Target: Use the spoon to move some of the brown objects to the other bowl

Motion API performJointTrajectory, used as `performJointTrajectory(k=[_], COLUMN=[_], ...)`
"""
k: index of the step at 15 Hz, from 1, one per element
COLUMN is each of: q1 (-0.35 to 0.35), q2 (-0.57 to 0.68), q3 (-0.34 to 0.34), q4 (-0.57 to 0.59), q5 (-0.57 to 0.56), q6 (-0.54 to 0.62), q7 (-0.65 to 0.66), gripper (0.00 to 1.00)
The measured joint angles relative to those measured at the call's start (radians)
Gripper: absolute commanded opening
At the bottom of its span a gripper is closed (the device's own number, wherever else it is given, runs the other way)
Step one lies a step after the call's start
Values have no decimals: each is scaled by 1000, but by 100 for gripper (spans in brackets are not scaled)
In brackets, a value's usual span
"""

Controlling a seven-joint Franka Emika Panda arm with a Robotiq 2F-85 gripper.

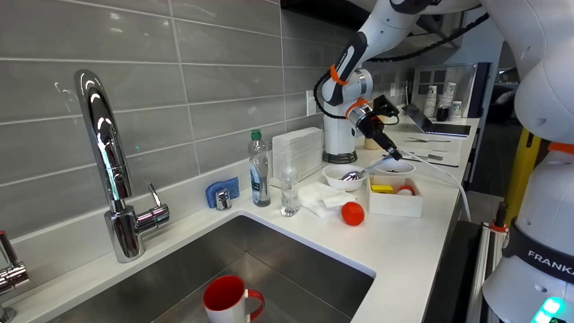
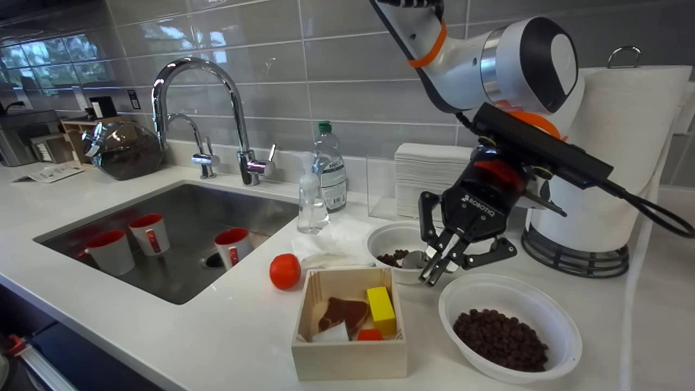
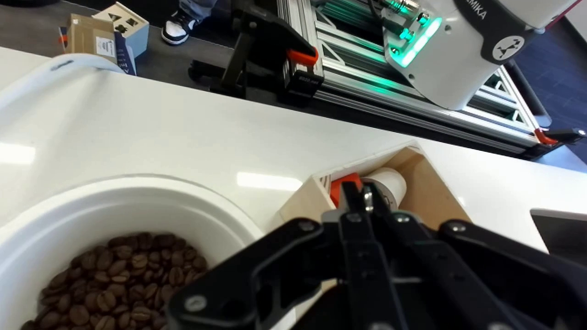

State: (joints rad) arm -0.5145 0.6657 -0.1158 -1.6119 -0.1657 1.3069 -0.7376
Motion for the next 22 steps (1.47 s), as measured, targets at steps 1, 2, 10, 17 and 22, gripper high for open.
performJointTrajectory(k=[1,2,10,17,22], q1=[1,1,1,1,1], q2=[-1,-3,-11,-19,-33], q3=[-1,-2,-13,-20,-27], q4=[-4,-9,-17,-17,-17], q5=[1,2,45,74,86], q6=[2,4,20,24,29], q7=[0,0,11,12,20], gripper=[1,1,52,99,100])
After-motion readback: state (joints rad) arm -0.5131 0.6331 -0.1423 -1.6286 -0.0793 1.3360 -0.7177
